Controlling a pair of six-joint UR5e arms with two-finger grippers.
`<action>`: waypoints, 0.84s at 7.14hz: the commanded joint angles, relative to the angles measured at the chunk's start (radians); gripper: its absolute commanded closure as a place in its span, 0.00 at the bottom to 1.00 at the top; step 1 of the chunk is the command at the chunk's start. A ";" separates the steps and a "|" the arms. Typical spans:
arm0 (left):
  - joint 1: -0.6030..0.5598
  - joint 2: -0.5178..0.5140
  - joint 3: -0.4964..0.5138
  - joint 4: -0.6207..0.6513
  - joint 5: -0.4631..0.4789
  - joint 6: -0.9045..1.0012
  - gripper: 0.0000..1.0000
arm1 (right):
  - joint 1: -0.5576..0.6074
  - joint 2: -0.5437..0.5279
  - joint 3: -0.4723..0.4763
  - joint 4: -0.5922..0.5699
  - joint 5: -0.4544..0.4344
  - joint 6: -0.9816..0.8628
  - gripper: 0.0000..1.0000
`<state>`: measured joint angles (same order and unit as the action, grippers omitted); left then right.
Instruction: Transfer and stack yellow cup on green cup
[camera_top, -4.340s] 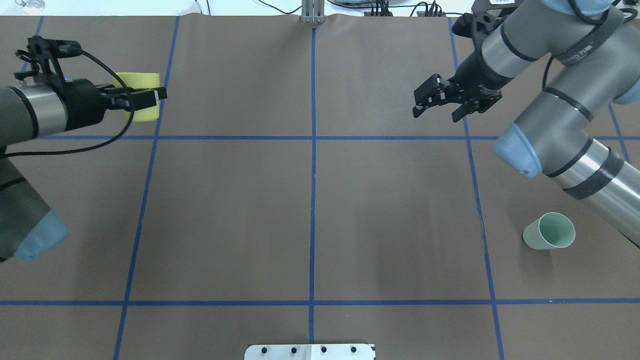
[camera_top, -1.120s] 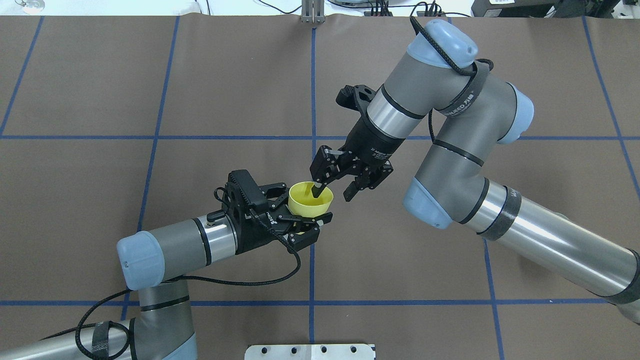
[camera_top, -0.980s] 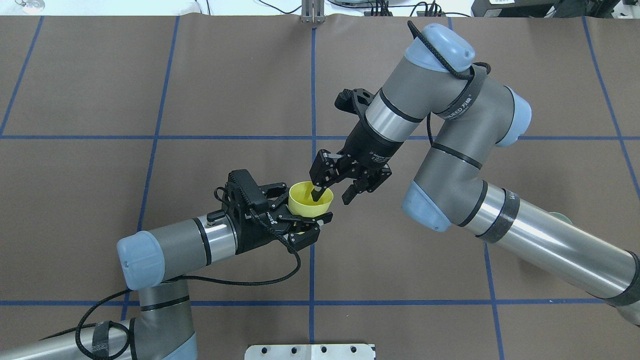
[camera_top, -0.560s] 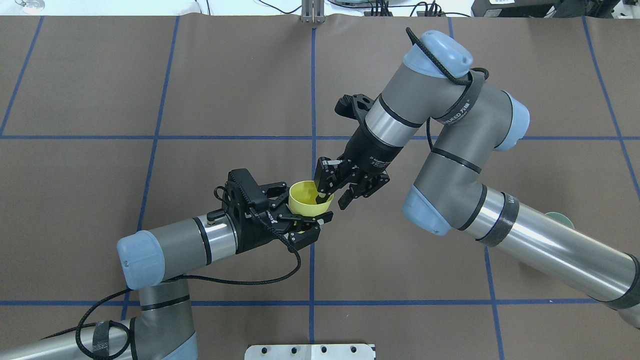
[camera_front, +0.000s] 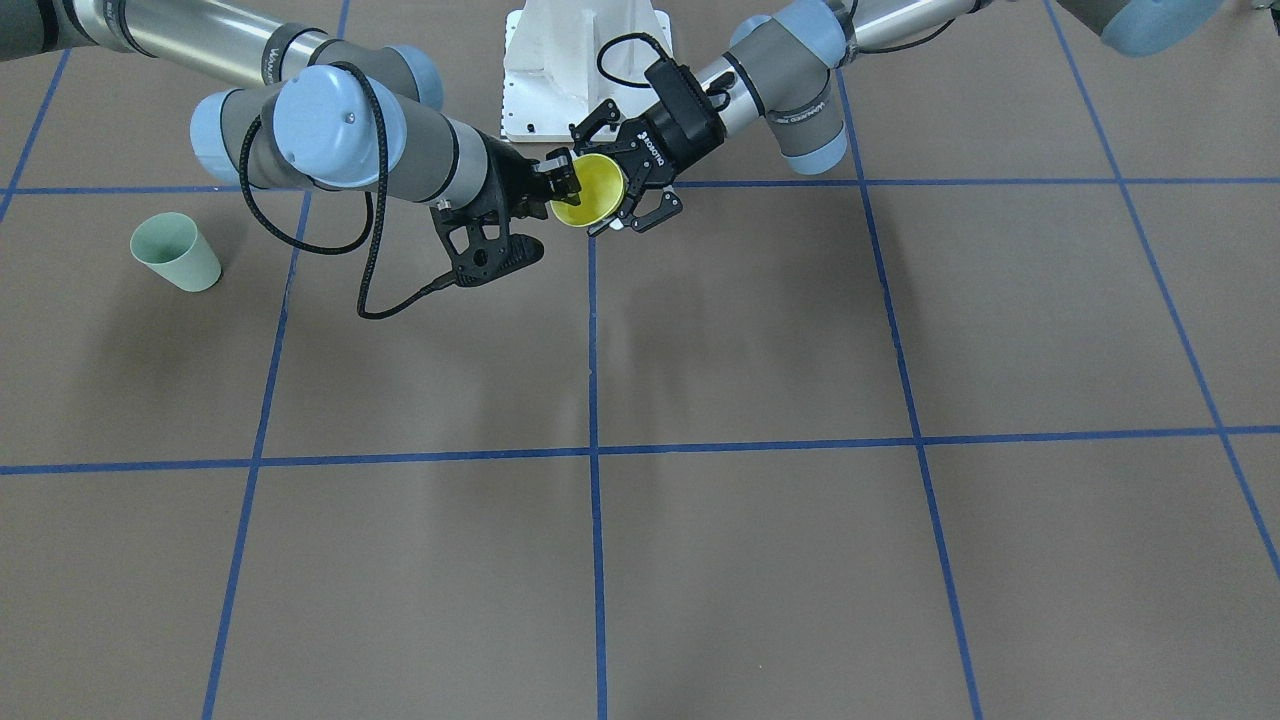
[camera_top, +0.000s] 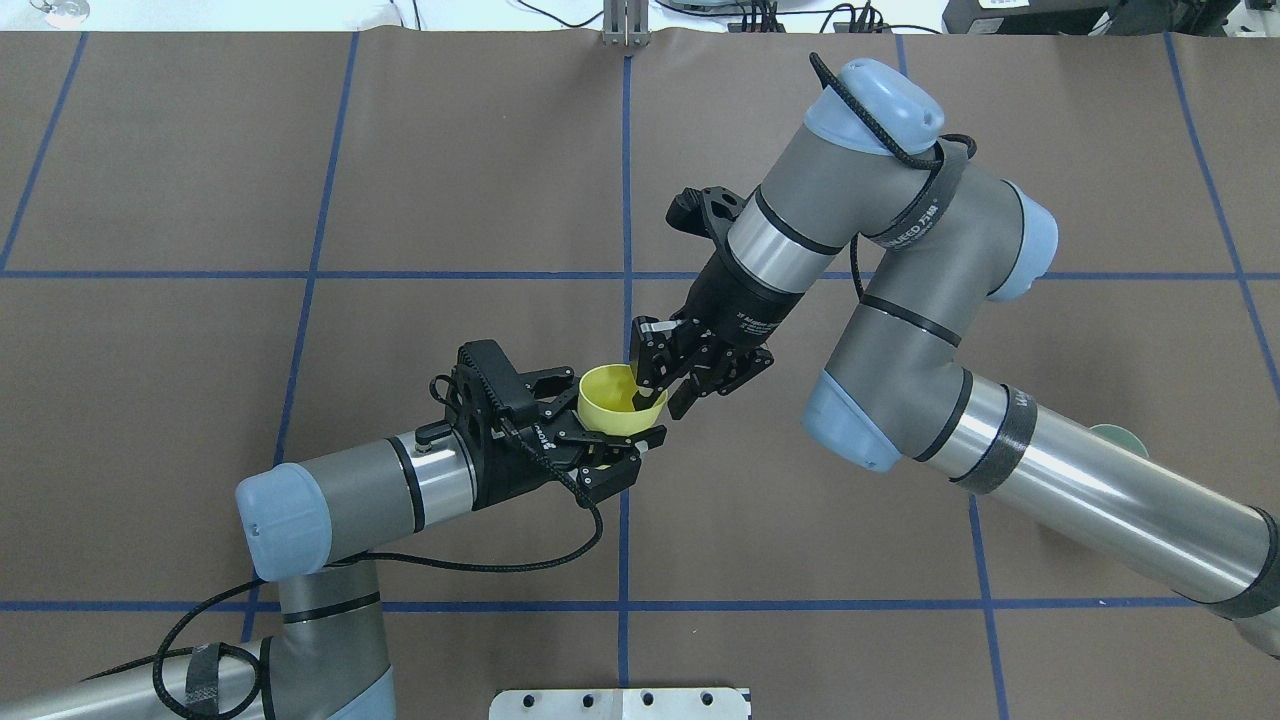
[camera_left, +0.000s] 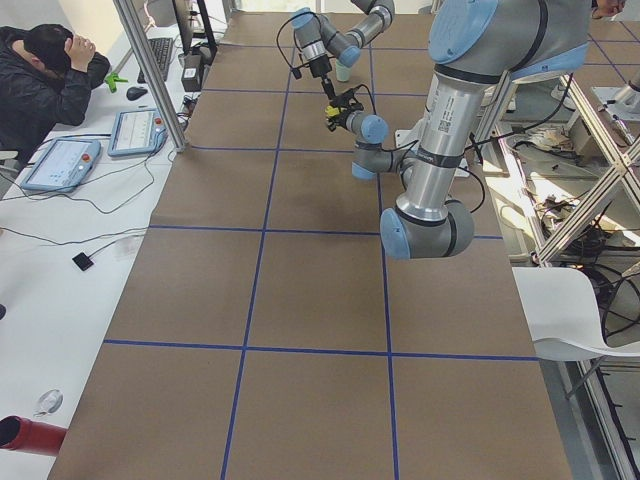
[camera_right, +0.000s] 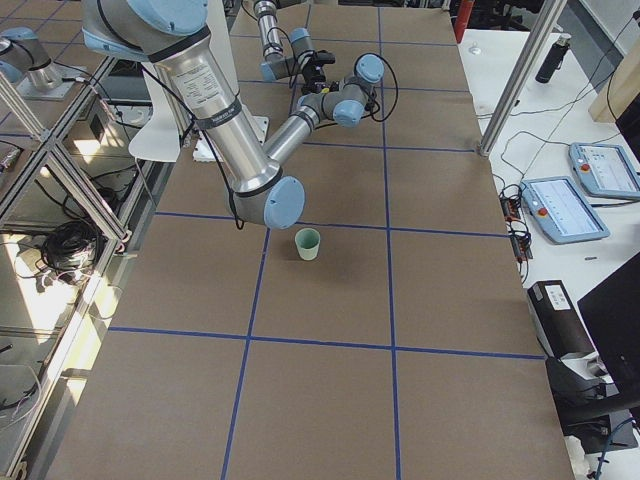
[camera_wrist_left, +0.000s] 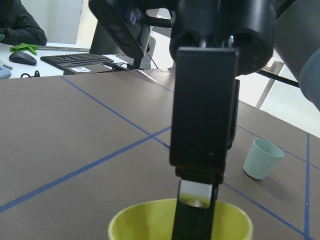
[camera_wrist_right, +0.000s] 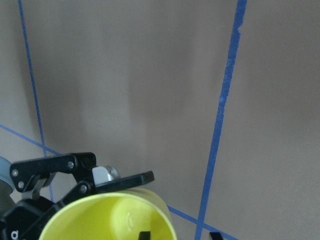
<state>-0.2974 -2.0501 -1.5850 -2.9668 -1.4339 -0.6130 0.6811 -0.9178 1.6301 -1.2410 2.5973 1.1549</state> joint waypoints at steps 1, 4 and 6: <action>0.006 0.001 0.000 0.000 0.000 -0.001 1.00 | 0.000 0.000 -0.002 0.000 -0.006 0.002 0.60; 0.007 0.001 -0.004 -0.001 0.000 -0.007 1.00 | -0.002 0.003 -0.004 0.000 -0.014 0.000 0.62; 0.007 0.001 -0.004 -0.001 0.000 -0.031 1.00 | -0.003 -0.004 0.005 0.003 -0.019 0.000 1.00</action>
<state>-0.2903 -2.0503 -1.5893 -2.9680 -1.4342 -0.6276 0.6787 -0.9176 1.6293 -1.2403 2.5832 1.1558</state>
